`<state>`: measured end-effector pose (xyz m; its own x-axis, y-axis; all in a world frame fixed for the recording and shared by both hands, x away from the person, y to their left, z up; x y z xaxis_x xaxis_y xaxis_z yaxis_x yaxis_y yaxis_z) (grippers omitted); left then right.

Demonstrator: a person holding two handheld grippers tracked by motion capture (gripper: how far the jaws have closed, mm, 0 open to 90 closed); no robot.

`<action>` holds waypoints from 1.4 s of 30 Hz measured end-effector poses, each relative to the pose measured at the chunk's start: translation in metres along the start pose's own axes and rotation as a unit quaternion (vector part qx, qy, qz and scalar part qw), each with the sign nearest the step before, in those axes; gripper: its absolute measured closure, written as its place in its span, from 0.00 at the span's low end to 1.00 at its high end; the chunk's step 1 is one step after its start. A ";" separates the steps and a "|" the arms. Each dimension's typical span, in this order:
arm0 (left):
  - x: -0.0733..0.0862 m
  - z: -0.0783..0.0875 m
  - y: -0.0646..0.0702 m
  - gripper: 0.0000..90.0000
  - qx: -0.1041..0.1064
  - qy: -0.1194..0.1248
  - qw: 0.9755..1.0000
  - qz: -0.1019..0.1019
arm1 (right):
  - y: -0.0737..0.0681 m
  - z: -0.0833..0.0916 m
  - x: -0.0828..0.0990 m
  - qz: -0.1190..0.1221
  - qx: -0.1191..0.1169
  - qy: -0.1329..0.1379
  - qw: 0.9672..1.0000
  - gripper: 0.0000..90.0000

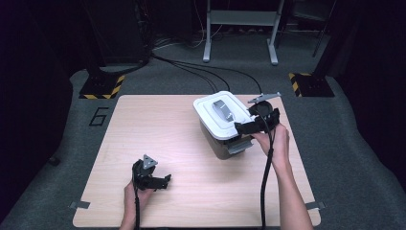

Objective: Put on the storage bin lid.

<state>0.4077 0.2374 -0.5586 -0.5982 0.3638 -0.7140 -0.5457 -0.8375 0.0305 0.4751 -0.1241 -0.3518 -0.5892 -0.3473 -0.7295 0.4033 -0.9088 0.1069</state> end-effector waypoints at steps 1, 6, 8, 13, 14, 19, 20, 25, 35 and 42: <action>0.000 0.000 0.000 0.02 0.000 0.000 1.000 0.000 | 0.001 0.002 0.004 -0.002 0.003 0.002 1.000 0.02; 0.000 0.000 0.000 0.02 0.000 0.000 1.000 0.000 | 0.009 0.008 0.032 -0.013 0.016 0.002 1.000 0.02; 0.000 0.000 0.000 0.02 0.000 0.000 1.000 0.000 | 0.012 0.008 0.041 -0.017 0.020 0.001 1.000 0.02; 0.000 0.000 0.000 0.02 0.000 0.000 1.000 0.000 | 0.018 0.005 0.065 -0.028 0.032 -0.006 0.999 0.03; 0.000 0.000 0.000 0.02 0.000 0.000 1.000 0.000 | 0.019 0.003 0.072 -0.026 0.033 -0.006 0.999 0.03; 0.000 0.000 0.000 0.02 0.000 0.000 1.000 0.000 | 0.023 -0.006 0.099 -0.042 0.038 -0.022 0.998 0.03; 0.000 0.000 0.000 0.02 0.000 0.000 1.000 0.000 | 0.023 -0.006 0.099 -0.042 0.038 -0.022 0.998 0.03; 0.000 0.000 0.000 0.02 0.000 0.000 1.000 0.000 | 0.026 -0.020 0.126 -0.050 0.036 -0.035 0.997 0.03; 0.000 0.000 0.000 0.02 0.000 0.000 1.000 0.000 | 0.021 -0.048 0.183 -0.059 0.060 -0.062 0.995 0.03; 0.000 0.000 0.000 0.02 0.000 0.000 1.000 0.000 | 0.013 -0.059 0.216 -0.069 0.060 -0.061 0.994 0.04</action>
<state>0.4077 0.2374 -0.5586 -0.5982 0.3632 -0.7143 -0.5453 -0.8377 0.0308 0.3945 -0.1967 -0.5479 -0.7169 -0.2357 -0.6561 0.2302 -0.9684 0.0964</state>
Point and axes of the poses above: each handheld gripper's, and its own axes: z roughly backward along the jaws, x roughly out of its underside, y roughly to its right, the point moved 4 cm from there along -z, roughly forward along the jaws, and after that the axes turned 4 degrees about x, right-handed, at the moved point
